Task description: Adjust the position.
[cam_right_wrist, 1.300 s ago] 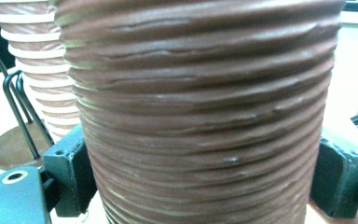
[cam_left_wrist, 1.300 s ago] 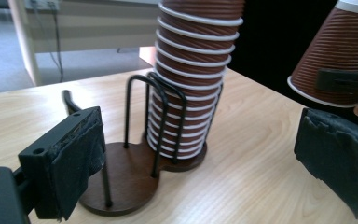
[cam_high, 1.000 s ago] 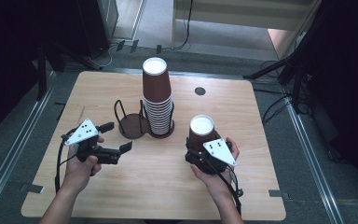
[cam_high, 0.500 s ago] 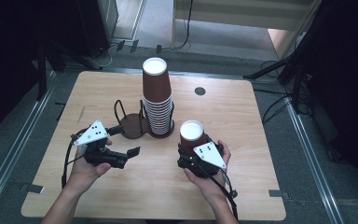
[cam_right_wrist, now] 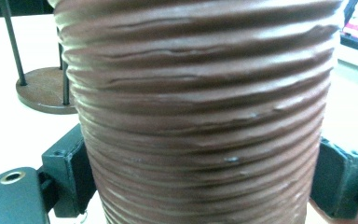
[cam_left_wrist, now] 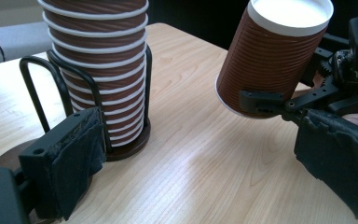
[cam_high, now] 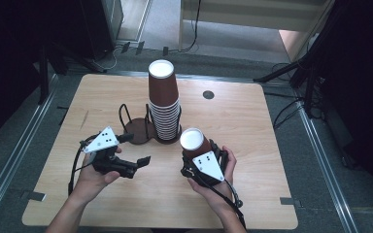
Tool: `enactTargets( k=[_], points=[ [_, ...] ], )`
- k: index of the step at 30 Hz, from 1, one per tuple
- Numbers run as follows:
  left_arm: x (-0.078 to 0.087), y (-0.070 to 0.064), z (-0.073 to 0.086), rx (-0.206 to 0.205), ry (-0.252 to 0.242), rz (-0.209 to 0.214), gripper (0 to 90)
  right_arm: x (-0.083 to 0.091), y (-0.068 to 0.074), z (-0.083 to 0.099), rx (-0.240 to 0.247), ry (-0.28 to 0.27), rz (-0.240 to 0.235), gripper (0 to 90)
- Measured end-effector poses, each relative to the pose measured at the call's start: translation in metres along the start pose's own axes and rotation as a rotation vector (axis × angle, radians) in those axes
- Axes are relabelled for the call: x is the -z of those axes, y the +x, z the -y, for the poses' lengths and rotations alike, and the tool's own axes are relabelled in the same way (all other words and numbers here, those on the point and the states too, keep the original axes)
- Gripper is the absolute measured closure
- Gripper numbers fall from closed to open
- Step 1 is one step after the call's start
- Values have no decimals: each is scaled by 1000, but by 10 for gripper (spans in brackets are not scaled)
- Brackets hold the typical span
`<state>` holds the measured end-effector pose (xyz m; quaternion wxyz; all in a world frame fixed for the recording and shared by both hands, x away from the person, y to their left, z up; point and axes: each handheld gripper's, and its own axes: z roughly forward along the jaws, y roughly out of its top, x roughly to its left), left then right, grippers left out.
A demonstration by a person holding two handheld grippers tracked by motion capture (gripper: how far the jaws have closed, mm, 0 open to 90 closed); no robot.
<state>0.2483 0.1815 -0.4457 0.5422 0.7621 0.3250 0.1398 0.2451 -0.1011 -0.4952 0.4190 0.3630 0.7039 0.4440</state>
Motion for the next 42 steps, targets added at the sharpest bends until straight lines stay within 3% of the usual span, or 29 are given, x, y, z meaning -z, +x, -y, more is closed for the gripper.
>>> enactTargets(
  k=[3,7,14,19,25,31,39,42],
  points=[
    [-3,-3,0,-14,21,9,25,-3,4,3,75,-46,6,115],
    [-5,-6,0,-27,34,6,34,-5,14,8,180,-59,26,116],
    [-10,-12,0,-63,59,9,54,-6,25,12,267,-50,28,126],
    [-14,-18,2,-89,77,9,53,-5,29,12,328,-70,55,144],
    [-20,-25,3,-127,98,7,54,-3,40,14,421,-79,40,146],
    [-26,-33,7,-185,126,2,54,-2,49,13,473,-87,25,146],
    [-27,-35,8,-192,131,34,54,0,60,15,514,-91,-10,144],
    [-29,-38,9,-212,143,51,54,0,64,14,522,-92,-26,141]
  ],
)
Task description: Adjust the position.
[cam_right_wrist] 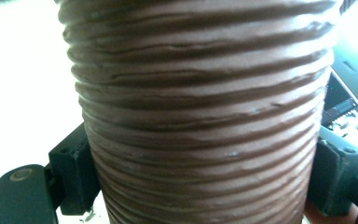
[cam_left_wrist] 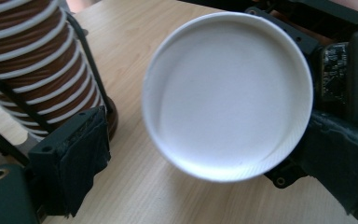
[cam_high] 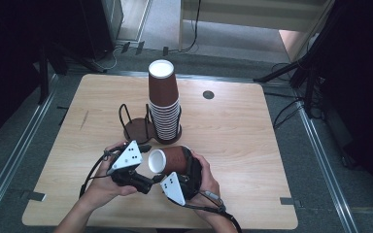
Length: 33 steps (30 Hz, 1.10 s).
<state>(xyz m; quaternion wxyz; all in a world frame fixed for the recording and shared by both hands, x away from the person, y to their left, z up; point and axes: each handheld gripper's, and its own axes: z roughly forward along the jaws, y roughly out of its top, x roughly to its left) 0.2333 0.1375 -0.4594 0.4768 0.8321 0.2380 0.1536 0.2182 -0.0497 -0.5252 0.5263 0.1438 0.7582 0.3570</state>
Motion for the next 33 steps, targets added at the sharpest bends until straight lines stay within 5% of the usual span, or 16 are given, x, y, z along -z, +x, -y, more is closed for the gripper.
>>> enactTargets(
  k=[11,22,33],
  points=[
    [-4,-7,2,-40,-6,3,77,2,8,-4,35,-32,-49,134],
    [-3,-8,3,-63,0,-1,198,2,8,-3,35,-43,-64,123],
    [-2,-4,4,-40,12,37,217,4,5,0,-2,-64,-120,75]
  ],
)
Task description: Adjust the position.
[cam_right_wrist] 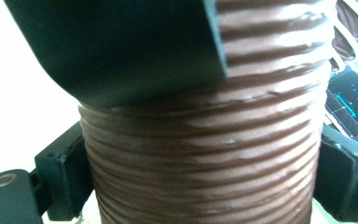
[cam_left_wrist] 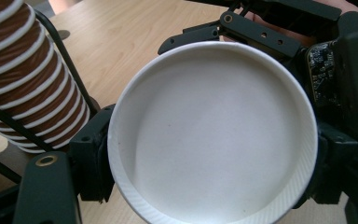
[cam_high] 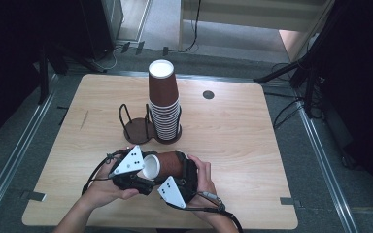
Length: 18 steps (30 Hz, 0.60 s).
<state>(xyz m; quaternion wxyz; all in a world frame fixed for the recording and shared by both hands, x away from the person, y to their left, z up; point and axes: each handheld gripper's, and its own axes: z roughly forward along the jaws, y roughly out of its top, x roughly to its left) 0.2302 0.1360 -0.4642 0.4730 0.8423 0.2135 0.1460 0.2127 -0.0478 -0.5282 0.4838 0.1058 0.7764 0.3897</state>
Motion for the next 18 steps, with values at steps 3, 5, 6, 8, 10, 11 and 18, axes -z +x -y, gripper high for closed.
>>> enactTargets(
  k=[3,5,6,8,10,11,18],
  points=[
    [-1,2,1,11,14,-16,218,2,-1,0,-22,-9,-9,6],
    [-1,3,2,20,7,-11,219,4,-3,0,-40,-19,-14,0],
    [0,4,2,24,-1,-7,219,5,-4,-1,-41,-22,-15,0],
    [1,5,2,28,-8,-21,219,6,-6,-2,-43,-37,-18,0],
    [2,6,3,23,-17,-56,220,9,-8,-4,-66,-46,-18,0],
    [2,6,3,26,-21,-72,220,10,-10,-4,-69,-53,-13,0],
    [5,9,4,72,-96,-139,221,18,-21,-12,-116,-95,6,0]
  ],
)
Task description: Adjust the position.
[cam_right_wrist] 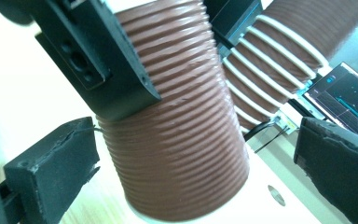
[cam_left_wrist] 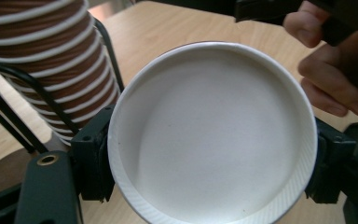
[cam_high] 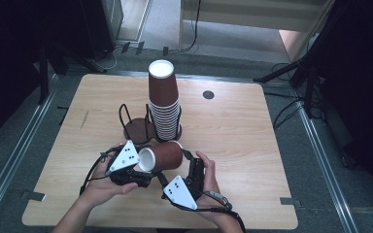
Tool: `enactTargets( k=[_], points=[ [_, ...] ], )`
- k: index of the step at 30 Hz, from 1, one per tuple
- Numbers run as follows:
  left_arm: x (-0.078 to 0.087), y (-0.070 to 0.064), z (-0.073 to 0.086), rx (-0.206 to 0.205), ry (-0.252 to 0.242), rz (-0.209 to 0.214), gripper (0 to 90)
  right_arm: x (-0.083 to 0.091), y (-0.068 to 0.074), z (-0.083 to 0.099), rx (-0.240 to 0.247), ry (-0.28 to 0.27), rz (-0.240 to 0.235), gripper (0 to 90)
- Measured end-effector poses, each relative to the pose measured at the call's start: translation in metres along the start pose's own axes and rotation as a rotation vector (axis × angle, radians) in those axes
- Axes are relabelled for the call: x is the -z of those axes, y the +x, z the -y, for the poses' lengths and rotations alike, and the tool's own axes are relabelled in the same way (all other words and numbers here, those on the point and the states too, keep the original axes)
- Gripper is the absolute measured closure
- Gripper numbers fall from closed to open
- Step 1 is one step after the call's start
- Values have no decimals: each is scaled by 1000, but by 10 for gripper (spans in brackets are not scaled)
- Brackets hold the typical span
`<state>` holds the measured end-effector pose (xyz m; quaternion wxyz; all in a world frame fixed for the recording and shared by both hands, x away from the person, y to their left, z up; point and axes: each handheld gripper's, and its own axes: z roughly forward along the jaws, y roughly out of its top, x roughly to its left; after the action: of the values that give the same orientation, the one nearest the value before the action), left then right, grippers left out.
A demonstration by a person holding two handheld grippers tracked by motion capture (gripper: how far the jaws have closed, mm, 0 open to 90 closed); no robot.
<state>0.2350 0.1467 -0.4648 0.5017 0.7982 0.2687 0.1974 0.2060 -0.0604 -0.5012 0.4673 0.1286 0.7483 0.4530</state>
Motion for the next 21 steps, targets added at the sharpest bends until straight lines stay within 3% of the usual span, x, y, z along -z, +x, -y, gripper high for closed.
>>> enactTargets(
  k=[3,6,11,14,16,21],
  points=[
    [3,3,0,26,-51,-9,221,3,-5,-3,-42,-18,3,0],
    [5,5,0,33,-76,-40,221,5,-11,-5,-87,-31,10,0],
    [7,8,1,75,-129,-54,220,8,-18,-8,-157,-48,12,0],
    [9,8,1,72,-158,-66,220,9,-20,-9,-199,-55,20,0],
    [10,8,1,70,-177,-79,220,8,-21,-10,-223,-53,68,0],
    [13,11,1,88,-212,-101,220,10,-28,-10,-312,-62,74,0]
  ],
)
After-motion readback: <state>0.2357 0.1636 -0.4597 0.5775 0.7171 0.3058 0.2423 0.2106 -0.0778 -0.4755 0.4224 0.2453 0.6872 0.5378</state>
